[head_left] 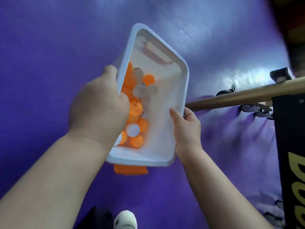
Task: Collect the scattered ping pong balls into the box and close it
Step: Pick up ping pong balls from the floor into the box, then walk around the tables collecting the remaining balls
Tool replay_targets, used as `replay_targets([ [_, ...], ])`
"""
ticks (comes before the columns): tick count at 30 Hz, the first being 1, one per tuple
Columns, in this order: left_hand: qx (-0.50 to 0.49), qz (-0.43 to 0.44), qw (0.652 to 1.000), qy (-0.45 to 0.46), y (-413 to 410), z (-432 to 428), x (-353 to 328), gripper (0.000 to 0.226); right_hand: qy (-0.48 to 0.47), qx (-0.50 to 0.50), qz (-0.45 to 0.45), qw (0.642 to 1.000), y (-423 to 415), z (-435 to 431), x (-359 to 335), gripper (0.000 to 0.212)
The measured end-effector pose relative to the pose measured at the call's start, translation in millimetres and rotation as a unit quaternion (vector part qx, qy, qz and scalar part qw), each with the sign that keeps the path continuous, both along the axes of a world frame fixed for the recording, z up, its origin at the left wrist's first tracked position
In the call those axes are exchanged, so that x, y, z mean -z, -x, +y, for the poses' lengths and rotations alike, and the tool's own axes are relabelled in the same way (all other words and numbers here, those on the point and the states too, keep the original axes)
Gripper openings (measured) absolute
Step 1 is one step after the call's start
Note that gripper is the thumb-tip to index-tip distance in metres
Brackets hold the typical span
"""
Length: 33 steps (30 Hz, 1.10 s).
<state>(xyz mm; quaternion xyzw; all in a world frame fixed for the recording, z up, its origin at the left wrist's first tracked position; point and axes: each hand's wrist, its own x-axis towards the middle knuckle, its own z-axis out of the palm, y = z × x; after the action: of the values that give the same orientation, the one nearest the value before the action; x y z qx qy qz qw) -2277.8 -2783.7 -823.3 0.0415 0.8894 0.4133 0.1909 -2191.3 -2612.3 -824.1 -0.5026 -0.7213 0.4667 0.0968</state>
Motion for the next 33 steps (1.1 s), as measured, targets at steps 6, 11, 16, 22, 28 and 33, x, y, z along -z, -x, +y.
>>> replay_targets([
  [6,-0.008,0.036,0.999,0.034,20,-60,-103,0.011,0.045,-0.01,-0.011,0.999,21,-61,-97,0.006],
  [11,-0.01,0.055,0.997,0.062,43,-106,-223,0.008,0.065,-0.016,-0.002,0.998,47,-108,-217,0.005],
  [16,-0.014,0.043,0.996,0.074,54,-156,-355,0.011,0.063,-0.039,0.005,0.997,65,-151,-351,0.004],
  [22,-0.012,0.036,0.995,0.098,52,-223,-500,0.01,0.067,-0.082,0.006,0.994,71,-208,-492,0.006],
  [28,-0.022,0.04,0.991,0.122,48,-302,-594,0.015,0.045,-0.159,0.004,0.986,83,-271,-589,0.007],
  [33,-0.054,0.045,0.988,0.135,31,-359,-652,0.012,0.053,-0.216,0.028,0.974,82,-322,-646,0.004],
])
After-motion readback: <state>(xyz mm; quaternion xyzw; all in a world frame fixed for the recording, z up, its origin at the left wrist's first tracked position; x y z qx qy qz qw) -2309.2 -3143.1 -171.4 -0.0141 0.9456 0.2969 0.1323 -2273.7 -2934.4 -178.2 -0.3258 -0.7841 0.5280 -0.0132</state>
